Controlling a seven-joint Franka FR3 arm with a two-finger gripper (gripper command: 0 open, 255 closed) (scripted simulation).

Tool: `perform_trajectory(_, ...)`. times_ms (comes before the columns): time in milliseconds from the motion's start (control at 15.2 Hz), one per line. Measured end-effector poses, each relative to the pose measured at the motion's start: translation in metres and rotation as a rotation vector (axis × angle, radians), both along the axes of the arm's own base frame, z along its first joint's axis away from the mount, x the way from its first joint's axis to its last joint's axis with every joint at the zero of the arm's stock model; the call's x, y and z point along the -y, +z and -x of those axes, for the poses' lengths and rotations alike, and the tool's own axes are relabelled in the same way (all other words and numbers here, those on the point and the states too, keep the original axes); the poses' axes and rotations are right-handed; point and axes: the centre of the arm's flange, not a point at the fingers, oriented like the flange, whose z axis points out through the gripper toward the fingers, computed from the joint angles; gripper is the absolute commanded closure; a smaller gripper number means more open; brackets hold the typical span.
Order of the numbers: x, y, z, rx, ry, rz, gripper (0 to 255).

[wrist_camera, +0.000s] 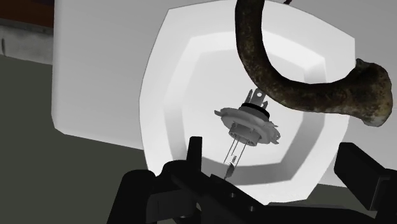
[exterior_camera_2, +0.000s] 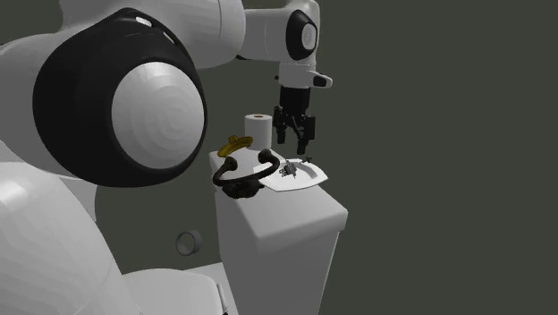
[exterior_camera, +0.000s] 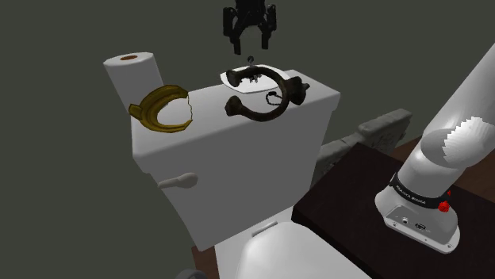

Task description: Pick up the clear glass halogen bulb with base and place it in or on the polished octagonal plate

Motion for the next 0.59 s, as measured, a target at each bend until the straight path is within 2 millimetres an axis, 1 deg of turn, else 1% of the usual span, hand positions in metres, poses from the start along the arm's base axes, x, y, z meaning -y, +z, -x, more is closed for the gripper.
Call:
perform_trajectory(132,0.001,0.006,0.001,-0.063,0.006,0.02,0)
perform_trajectory(198,0.002,0.017,0.004,-0.067,0.006,0.023,0)
perform_trajectory(264,0.001,0.027,0.0,-0.051,0.005,0.016,0)
perform_trajectory(330,0.002,0.033,0.002,-0.05,0.007,0.015,0)
perform_trajectory(462,0.003,0.039,0.002,-0.051,0.008,0.015,0)
perform_trajectory(594,0.003,0.04,0.002,-0.052,0.007,0.017,0)
